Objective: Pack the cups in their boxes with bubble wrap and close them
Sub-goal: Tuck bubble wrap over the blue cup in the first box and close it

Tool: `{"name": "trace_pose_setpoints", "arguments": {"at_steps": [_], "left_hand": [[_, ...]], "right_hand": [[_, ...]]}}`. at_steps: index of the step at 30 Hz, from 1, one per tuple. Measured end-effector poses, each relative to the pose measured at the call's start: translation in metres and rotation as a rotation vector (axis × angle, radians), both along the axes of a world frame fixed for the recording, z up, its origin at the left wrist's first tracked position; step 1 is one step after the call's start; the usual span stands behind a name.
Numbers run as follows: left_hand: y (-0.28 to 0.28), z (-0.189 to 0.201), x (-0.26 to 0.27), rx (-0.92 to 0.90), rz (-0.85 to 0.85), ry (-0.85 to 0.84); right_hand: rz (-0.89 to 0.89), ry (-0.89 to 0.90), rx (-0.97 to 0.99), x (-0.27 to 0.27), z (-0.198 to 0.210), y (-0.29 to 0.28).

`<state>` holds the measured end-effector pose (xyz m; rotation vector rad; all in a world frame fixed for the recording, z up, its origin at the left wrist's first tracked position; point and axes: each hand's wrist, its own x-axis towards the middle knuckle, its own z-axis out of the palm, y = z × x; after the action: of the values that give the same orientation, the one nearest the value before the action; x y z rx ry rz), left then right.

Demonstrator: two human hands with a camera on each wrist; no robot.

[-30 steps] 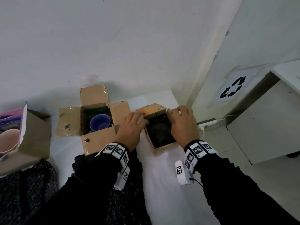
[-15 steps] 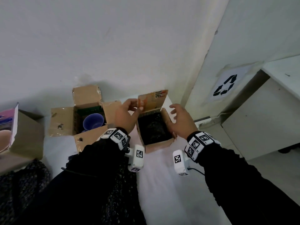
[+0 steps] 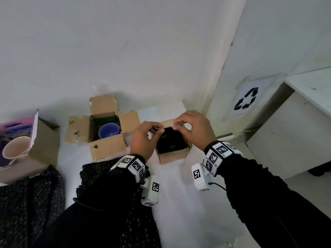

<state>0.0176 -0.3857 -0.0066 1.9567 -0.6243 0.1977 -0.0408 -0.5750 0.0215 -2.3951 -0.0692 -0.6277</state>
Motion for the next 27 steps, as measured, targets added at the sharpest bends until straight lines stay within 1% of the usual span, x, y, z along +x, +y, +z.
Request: {"name": "trace_pose_setpoints", "arguments": {"at_steps": [2, 5, 7, 9, 12, 15, 19, 24, 27], "left_hand": [[0.002, -0.002, -0.005, 0.014, -0.01, -0.041], [0.006, -0.009, -0.013, 0.065, -0.03, -0.047], [0.011, -0.016, -0.019, 0.151, -0.036, -0.095], [0.016, -0.025, -0.023, 0.262, -0.053, -0.14], [0.02, -0.04, -0.026, 0.382, -0.088, -0.081], [0.02, -0.052, -0.027, 0.373, -0.086, -0.036], [0.017, -0.053, -0.025, 0.339, -0.078, 0.009], [0.021, -0.055, -0.019, 0.367, -0.141, -0.055], [0.02, -0.059, -0.018, 0.369, -0.15, -0.136]], "right_hand": [[0.025, 0.026, 0.035, -0.006, 0.001, 0.0], [0.053, 0.09, 0.047, -0.013, 0.0, 0.0], [0.064, 0.127, -0.017, -0.017, -0.004, 0.001], [0.06, 0.126, -0.094, -0.023, -0.012, 0.004], [0.075, 0.135, -0.157, -0.033, -0.028, 0.01], [0.093, 0.185, -0.179, -0.04, -0.046, 0.015], [0.104, 0.221, -0.218, -0.04, -0.066, 0.019], [0.08, 0.142, -0.322, -0.039, -0.08, 0.024], [0.059, 0.062, -0.425, -0.04, -0.084, 0.026]]}}
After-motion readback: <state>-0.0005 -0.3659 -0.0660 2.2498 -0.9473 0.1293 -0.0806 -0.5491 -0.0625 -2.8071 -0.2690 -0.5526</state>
